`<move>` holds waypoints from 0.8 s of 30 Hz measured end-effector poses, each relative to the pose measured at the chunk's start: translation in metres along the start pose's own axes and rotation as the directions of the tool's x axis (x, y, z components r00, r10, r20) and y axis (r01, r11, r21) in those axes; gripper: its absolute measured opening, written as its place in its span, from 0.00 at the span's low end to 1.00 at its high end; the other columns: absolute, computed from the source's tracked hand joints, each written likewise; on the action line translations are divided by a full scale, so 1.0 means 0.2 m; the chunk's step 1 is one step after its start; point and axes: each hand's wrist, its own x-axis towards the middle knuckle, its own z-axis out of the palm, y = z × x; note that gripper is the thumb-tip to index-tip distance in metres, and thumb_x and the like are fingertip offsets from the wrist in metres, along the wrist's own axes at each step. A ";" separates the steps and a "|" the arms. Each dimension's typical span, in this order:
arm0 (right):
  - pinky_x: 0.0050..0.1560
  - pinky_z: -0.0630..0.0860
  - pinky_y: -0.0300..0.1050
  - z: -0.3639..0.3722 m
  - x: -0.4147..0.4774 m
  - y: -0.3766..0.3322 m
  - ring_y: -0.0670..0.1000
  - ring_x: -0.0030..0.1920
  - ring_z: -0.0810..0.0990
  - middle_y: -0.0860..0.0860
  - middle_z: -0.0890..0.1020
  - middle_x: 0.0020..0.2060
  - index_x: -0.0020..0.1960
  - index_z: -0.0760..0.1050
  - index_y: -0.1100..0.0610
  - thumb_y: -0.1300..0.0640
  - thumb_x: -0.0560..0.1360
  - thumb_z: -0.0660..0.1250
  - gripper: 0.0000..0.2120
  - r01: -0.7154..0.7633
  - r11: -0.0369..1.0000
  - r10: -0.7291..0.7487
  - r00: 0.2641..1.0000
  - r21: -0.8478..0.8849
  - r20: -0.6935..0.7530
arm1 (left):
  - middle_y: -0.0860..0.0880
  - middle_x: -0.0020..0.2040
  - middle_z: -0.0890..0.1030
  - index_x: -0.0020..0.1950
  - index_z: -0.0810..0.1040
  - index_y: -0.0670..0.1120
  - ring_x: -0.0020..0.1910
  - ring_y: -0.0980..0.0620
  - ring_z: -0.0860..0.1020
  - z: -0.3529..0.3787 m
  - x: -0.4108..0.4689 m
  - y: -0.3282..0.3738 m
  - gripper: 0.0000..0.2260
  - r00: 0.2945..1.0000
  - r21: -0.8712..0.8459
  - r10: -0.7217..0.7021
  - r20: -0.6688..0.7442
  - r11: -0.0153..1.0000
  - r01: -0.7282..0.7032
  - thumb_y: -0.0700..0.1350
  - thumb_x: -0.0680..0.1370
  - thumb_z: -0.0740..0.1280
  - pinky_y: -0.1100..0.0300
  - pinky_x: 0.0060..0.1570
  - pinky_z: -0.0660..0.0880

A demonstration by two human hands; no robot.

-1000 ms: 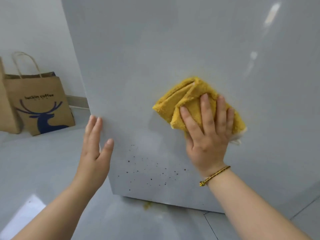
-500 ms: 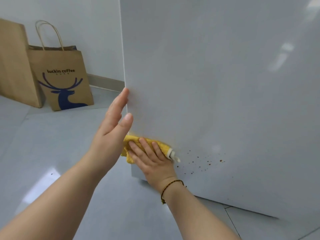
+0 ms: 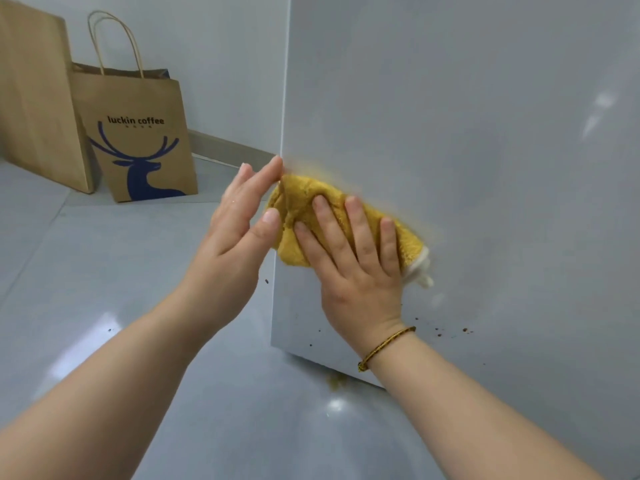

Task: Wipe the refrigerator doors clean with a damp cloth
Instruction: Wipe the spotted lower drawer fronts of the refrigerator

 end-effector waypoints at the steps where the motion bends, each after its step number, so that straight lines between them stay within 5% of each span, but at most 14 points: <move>1: 0.73 0.41 0.52 0.03 -0.07 -0.02 0.53 0.75 0.42 0.51 0.58 0.73 0.68 0.63 0.51 0.63 0.78 0.45 0.21 0.020 0.999 -0.019 1.000 -0.031 0.023 | 0.82 0.57 0.60 0.59 0.60 0.68 0.66 0.78 0.49 0.00 0.00 -0.01 0.17 1.000 0.015 0.003 0.012 1.000 -0.003 0.52 0.72 0.54 0.77 0.64 0.50; 3: 0.74 0.40 0.51 0.09 -0.26 -0.09 0.54 0.75 0.40 0.54 0.48 0.75 0.68 0.62 0.51 0.65 0.77 0.44 0.22 0.094 0.995 -0.090 0.991 -0.036 0.101 | 0.87 0.52 0.58 0.59 0.59 0.69 0.63 0.82 0.49 0.01 -0.01 -0.01 0.18 0.999 0.036 -0.002 0.040 0.999 0.000 0.51 0.72 0.53 0.79 0.63 0.49; 6: 0.74 0.36 0.50 0.17 -0.57 -0.16 0.56 0.75 0.38 0.55 0.40 0.75 0.66 0.62 0.54 0.67 0.73 0.48 0.23 0.310 0.951 -0.299 0.913 0.005 0.276 | 0.80 0.59 0.57 0.58 0.57 0.70 0.66 0.77 0.50 0.01 -0.01 -0.02 0.19 0.998 0.076 0.036 0.048 0.996 -0.039 0.49 0.73 0.53 0.81 0.63 0.49; 8: 0.74 0.35 0.49 0.17 -0.72 -0.17 0.54 0.75 0.41 0.53 0.52 0.74 0.65 0.64 0.56 0.65 0.68 0.48 0.26 0.390 0.920 -0.372 0.825 0.048 0.425 | 0.75 0.62 0.55 0.59 0.56 0.69 0.69 0.71 0.50 0.02 -0.01 -0.02 0.19 0.996 0.143 0.062 0.060 0.987 -0.070 0.48 0.73 0.53 0.76 0.67 0.49; 10: 0.74 0.36 0.48 0.15 -0.76 -0.17 0.46 0.72 0.61 0.45 0.70 0.67 0.63 0.73 0.53 0.64 0.66 0.47 0.30 0.438 0.895 -0.402 0.700 0.091 0.590 | 0.75 0.63 0.52 0.60 0.54 0.69 0.71 0.68 0.49 0.03 -0.02 -0.04 0.21 0.992 0.204 0.085 0.095 0.974 -0.103 0.49 0.73 0.54 0.68 0.71 0.48; 12: 0.74 0.37 0.48 0.12 -0.74 -0.16 0.43 0.66 0.70 0.40 0.75 0.62 0.58 0.78 0.48 0.63 0.66 0.46 0.29 0.485 0.866 -0.434 0.607 0.123 0.666 | 0.74 0.64 0.50 0.61 0.52 0.69 0.70 0.70 0.47 0.03 -0.03 -0.05 0.22 0.987 0.267 0.113 0.110 0.953 -0.139 0.50 0.73 0.55 0.67 0.71 0.46; 15: 0.74 0.36 0.50 0.08 -0.69 -0.05 0.55 0.70 0.58 0.44 0.74 0.64 0.61 0.76 0.53 0.67 0.72 0.46 0.27 0.493 0.869 -0.447 0.739 0.048 0.504 | 0.66 0.70 0.50 0.71 0.53 0.63 0.70 0.71 0.45 0.05 -0.07 -0.07 0.25 0.966 0.419 0.223 0.135 0.870 -0.259 0.53 0.74 0.53 0.71 0.69 0.43; 19: 0.74 0.42 0.50 -0.10 -0.51 0.19 0.53 0.75 0.47 0.50 0.56 0.74 0.67 0.64 0.52 0.65 0.78 0.42 0.23 0.248 0.966 -0.220 0.936 -0.074 0.274 | 0.51 0.71 0.55 0.72 0.53 0.51 0.71 0.53 0.51 0.13 -0.13 -0.15 0.24 0.946 0.621 0.251 0.205 0.713 -0.324 0.50 0.76 0.52 0.66 0.69 0.41; 24: 0.74 0.39 0.52 -0.13 -0.52 0.33 0.54 0.75 0.42 0.51 0.42 0.75 0.75 0.50 0.51 0.62 0.71 0.55 0.33 0.135 0.979 -0.111 0.981 -0.153 0.159 | 0.47 0.71 0.55 0.72 0.55 0.47 0.71 0.47 0.52 0.23 -0.13 -0.23 0.25 0.950 0.760 0.256 0.178 0.577 -0.298 0.53 0.76 0.53 0.60 0.68 0.43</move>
